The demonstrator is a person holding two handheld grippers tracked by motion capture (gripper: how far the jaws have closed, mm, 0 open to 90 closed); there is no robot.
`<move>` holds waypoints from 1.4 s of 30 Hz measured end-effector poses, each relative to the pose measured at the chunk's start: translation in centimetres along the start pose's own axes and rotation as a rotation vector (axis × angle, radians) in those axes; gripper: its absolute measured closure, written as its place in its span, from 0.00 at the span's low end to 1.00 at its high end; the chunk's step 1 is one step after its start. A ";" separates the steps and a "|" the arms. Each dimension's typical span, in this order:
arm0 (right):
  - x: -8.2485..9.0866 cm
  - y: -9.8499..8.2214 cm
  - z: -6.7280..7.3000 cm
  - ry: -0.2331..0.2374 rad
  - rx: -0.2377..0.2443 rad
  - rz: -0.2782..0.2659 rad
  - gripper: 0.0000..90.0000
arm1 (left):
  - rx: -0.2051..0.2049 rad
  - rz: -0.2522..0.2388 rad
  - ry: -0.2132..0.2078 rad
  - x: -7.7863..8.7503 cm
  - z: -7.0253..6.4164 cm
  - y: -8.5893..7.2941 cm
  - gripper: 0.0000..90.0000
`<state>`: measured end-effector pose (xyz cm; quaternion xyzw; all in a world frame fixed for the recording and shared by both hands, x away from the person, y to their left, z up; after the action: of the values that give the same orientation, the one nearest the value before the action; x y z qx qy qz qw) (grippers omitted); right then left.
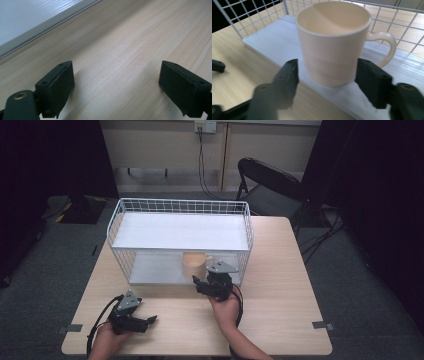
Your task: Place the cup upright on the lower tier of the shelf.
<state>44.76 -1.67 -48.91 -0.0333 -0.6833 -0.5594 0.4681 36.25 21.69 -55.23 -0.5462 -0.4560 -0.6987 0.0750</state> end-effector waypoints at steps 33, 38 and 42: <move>4.5 -4.0 -3.1 0.129 0.049 0.038 0.16 | 0.000 0.000 0.000 0.0 0.0 0.0 0.14; 5.1 -5.3 -4.0 0.139 0.065 0.052 0.16 | 0.000 0.000 0.000 0.0 0.0 0.0 0.14; 5.6 -6.4 -4.7 0.140 0.081 0.061 0.16 | 0.001 0.000 0.001 0.0 0.0 0.0 0.14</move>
<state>40.81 -10.50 -50.14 0.0038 -0.6696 -0.5179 0.5324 36.24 21.69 -55.23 -0.5460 -0.4562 -0.6986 0.0755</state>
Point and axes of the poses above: each handheld gripper's, and its own axes: x roughly backward along the jaws, y roughly out of its top, z roughly to its left, the point moved 7 cm from there along -x, roughly forward along the jaws, and after that the axes turned 14 degrees about z, right-handed, at the moved point
